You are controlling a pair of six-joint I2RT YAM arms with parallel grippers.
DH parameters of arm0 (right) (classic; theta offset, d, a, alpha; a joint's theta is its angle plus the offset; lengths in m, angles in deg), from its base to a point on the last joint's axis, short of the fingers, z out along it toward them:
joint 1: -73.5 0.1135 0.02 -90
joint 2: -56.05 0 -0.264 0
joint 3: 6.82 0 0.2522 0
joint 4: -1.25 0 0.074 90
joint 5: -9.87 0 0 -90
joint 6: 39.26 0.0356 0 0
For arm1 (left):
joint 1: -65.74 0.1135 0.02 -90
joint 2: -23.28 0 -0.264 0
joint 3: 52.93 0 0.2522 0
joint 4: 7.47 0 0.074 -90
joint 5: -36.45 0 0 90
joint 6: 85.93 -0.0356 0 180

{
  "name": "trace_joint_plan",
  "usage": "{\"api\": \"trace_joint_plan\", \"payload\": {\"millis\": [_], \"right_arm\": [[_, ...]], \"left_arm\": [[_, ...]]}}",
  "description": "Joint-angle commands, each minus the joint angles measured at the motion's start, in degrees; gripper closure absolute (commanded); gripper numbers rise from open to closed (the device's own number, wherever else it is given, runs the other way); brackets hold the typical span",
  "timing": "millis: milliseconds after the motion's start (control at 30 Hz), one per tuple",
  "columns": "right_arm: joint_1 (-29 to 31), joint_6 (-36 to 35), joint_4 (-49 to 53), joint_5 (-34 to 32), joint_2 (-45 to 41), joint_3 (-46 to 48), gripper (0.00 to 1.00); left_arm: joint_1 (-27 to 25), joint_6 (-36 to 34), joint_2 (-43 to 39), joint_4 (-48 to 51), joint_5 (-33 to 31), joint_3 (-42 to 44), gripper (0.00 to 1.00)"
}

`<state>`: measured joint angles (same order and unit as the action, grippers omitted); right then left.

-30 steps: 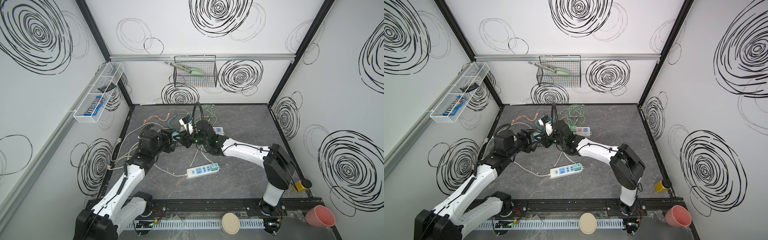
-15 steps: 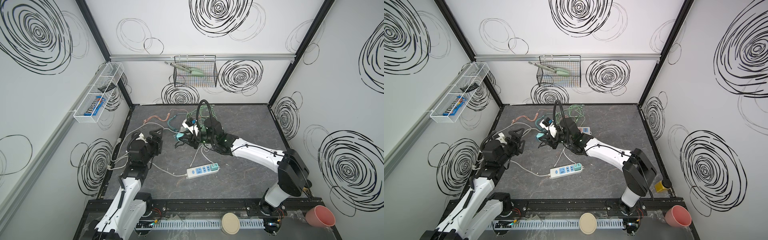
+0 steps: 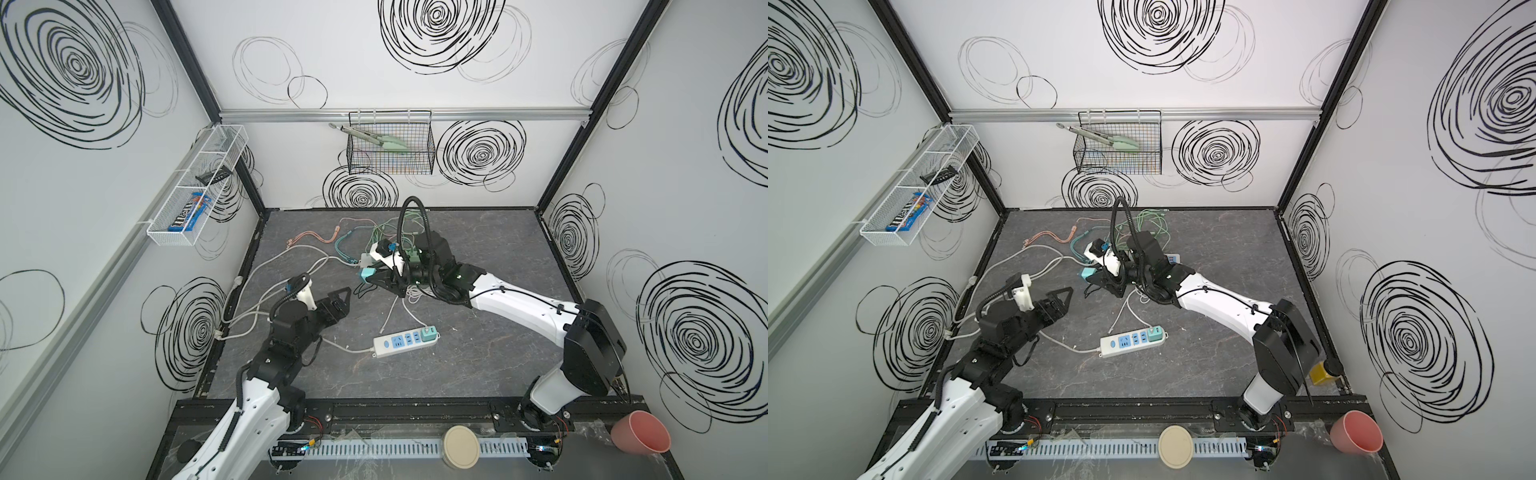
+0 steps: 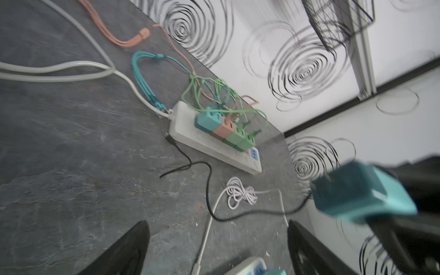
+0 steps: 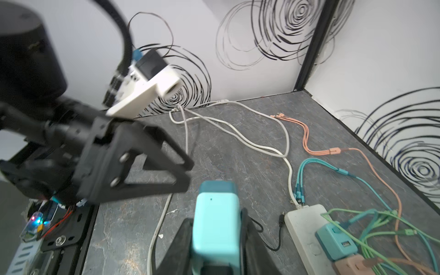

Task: Insert the plug
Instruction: 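Carry the charger over the small strip with the right gripper while the left withdraws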

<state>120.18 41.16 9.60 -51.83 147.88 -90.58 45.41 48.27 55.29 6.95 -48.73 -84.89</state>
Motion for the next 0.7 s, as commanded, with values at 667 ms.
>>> {"api": "trace_joint_plan", "payload": {"millis": [667], "right_arm": [[-2.4,2.1,3.6,14.2,-9.3,-0.1,1.00]], "left_arm": [[-7.8,-16.3,38.7,-55.1,-18.5,-1.2,0.14]]}}
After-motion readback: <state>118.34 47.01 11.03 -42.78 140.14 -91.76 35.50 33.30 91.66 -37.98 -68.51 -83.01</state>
